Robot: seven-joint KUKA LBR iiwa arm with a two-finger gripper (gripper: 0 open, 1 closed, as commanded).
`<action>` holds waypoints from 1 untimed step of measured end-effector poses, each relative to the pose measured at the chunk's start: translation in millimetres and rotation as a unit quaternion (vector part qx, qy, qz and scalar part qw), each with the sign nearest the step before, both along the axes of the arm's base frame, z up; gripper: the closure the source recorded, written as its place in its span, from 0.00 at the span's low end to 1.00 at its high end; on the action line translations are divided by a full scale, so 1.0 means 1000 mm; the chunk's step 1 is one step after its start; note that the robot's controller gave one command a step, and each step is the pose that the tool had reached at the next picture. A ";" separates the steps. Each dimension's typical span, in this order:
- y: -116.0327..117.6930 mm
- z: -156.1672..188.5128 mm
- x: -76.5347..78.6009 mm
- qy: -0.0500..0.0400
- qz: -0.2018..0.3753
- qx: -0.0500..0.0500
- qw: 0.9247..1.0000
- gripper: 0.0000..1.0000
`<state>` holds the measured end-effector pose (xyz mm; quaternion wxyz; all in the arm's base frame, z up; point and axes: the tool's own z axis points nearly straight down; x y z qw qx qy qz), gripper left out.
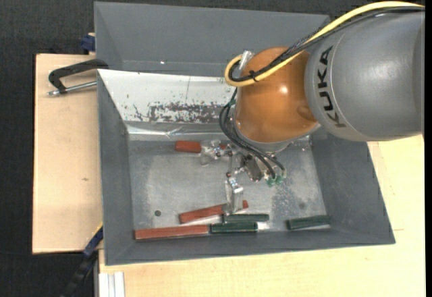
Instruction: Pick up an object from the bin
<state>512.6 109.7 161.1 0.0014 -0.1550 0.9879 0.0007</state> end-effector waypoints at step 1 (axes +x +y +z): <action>-0.014 -0.032 -0.005 -0.004 0.080 0.001 0.997 0.00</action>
Offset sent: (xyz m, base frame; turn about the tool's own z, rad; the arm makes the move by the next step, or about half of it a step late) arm -0.0150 -0.0508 -0.0911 -0.4950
